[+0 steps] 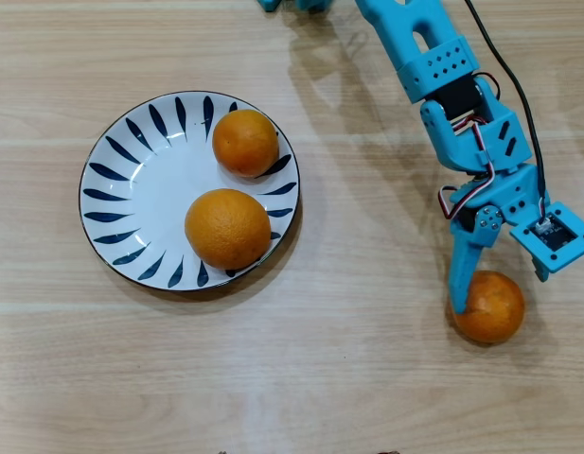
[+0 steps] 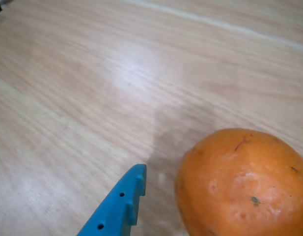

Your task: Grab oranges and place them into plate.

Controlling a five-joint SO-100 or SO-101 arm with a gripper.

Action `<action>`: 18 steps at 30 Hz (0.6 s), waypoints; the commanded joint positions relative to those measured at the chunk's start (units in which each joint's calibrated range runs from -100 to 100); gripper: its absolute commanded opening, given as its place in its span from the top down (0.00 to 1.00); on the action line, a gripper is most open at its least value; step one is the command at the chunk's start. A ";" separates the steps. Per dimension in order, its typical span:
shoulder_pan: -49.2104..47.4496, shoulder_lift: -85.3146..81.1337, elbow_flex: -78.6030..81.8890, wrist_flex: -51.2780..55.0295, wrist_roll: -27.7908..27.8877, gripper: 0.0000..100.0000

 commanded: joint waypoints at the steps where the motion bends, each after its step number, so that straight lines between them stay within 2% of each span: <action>1: -0.22 1.76 -5.87 -0.40 -0.12 0.58; 11: 0.75 13.60 -20.54 -0.06 -0.22 0.58; 18: 1.16 15.45 -20.63 -0.06 -0.28 0.59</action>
